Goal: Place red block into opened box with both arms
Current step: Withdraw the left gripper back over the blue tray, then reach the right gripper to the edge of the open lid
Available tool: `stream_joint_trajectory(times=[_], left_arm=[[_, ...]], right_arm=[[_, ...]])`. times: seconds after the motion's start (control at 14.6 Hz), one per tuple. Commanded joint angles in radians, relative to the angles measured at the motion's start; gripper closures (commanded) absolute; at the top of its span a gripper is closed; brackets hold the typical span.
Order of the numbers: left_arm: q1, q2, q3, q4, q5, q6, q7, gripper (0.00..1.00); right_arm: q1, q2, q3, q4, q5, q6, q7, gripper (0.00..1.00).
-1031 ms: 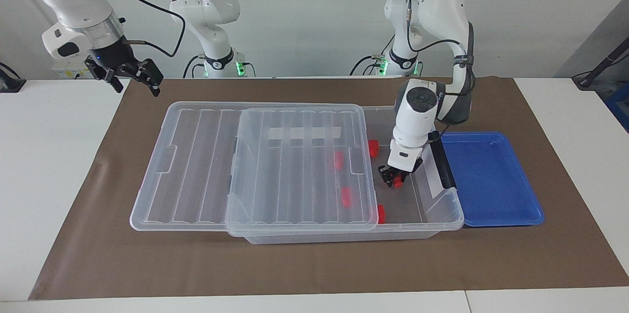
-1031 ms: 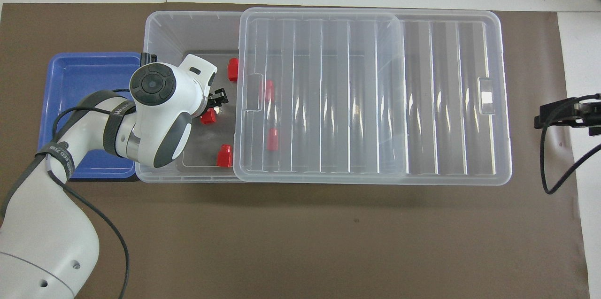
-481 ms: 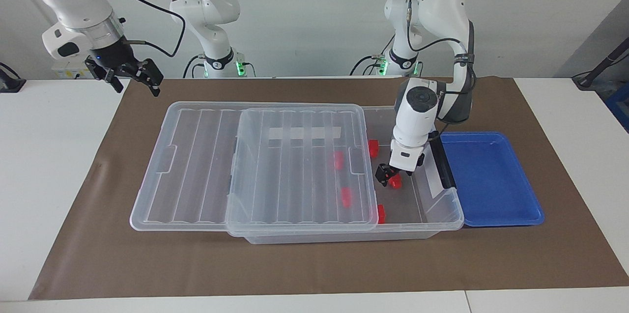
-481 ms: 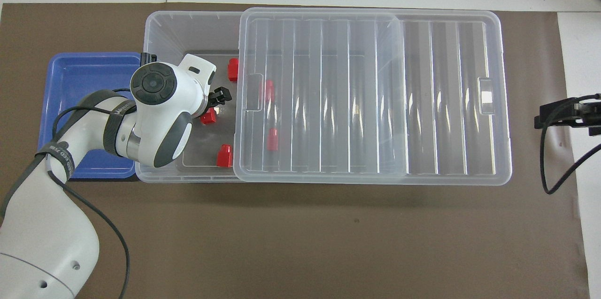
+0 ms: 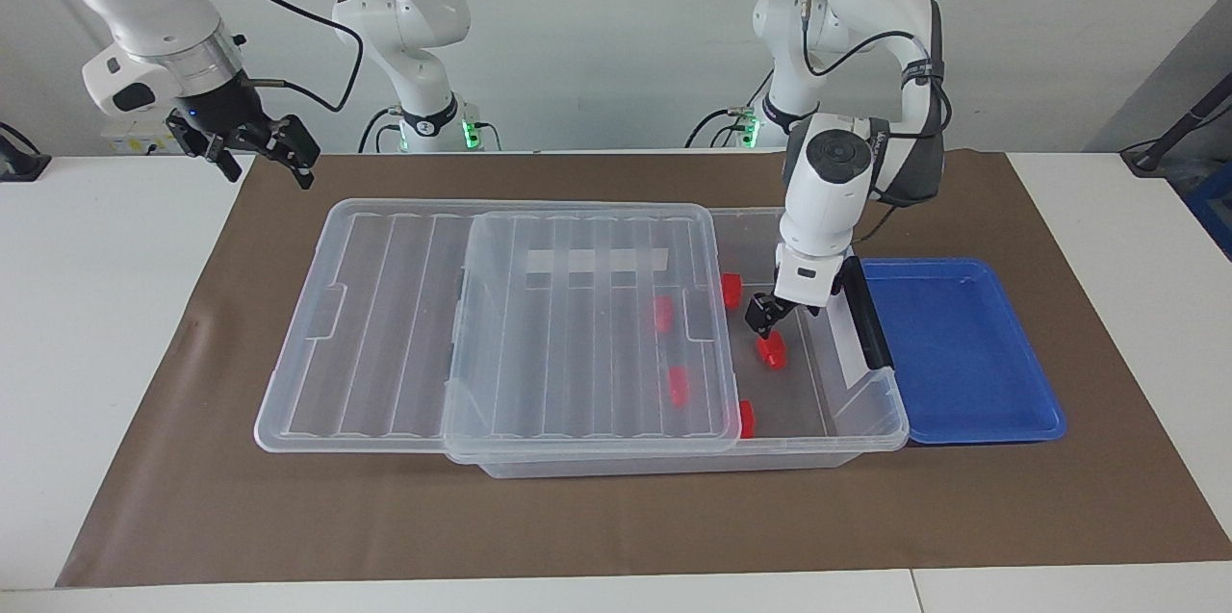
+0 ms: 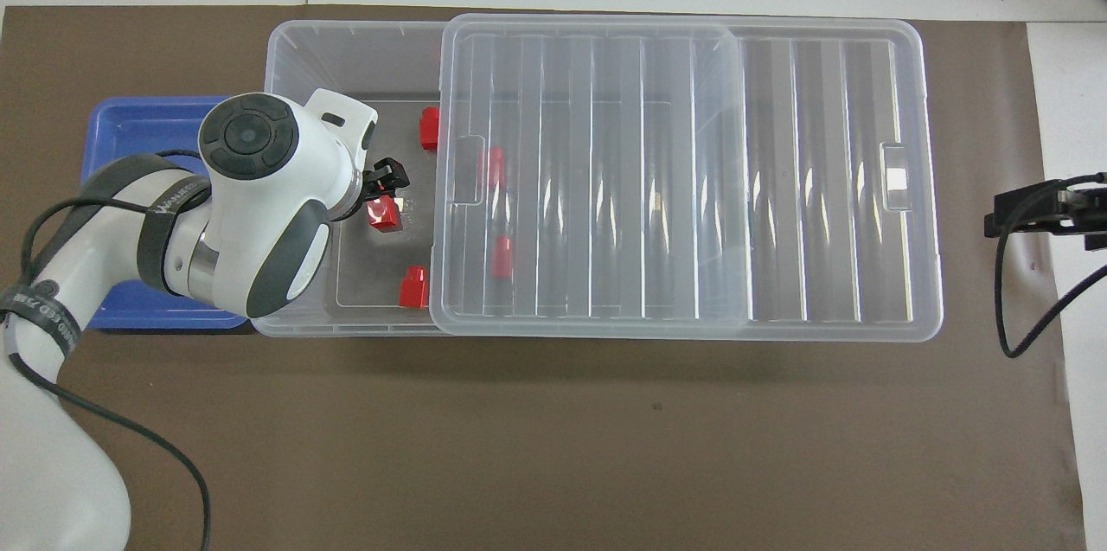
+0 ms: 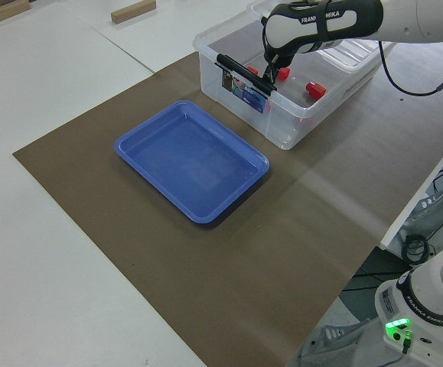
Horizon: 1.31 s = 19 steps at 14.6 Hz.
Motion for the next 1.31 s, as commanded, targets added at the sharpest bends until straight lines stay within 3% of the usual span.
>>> stream_joint_trajectory(times=[0.0,0.27,0.41,0.69,0.76,0.89,0.96,1.03,1.1,1.24], left_arm=[[-0.03,-0.045,0.009,0.006,0.012,-0.083,-0.04,0.0],[-0.032,-0.123,0.009,0.099,0.008,-0.293,-0.003,0.0],[-0.021,-0.171,0.014,0.156,0.007,-0.408,0.104,0.0],[0.063,-0.225,0.023,0.158,0.008,-0.427,0.327,0.0],[0.074,-0.225,0.032,0.17,0.015,-0.433,0.362,0.0],[0.138,-0.237,0.058,0.181,0.016,-0.464,0.527,0.0],[0.183,-0.24,0.059,0.181,0.01,-0.465,0.616,0.0],[0.212,-0.24,0.057,0.182,0.007,-0.462,0.652,0.0],[0.221,-0.242,0.059,0.181,0.007,-0.465,0.664,0.0],[0.237,-0.254,0.059,0.171,0.007,-0.47,0.672,0.0]], right_arm=[[-0.004,-0.006,0.001,-0.009,0.018,0.002,-0.017,0.0],[-0.004,-0.006,0.001,-0.009,0.015,0.002,-0.018,0.0],[-0.004,-0.006,0.001,-0.01,0.014,0.003,-0.032,0.0],[-0.004,-0.006,0.001,-0.013,0.012,0.017,-0.061,0.09],[-0.003,-0.006,0.003,-0.013,0.012,0.017,-0.067,0.16],[-0.003,-0.006,0.003,-0.013,0.012,0.018,-0.073,0.43],[-0.003,-0.006,0.003,-0.013,0.012,0.017,-0.077,0.7],[-0.003,-0.008,0.003,-0.016,0.012,0.017,-0.078,0.91],[-0.003,-0.008,0.003,-0.022,0.012,0.017,-0.078,1.0],[-0.003,-0.011,0.003,-0.026,0.012,0.02,-0.081,1.0]])
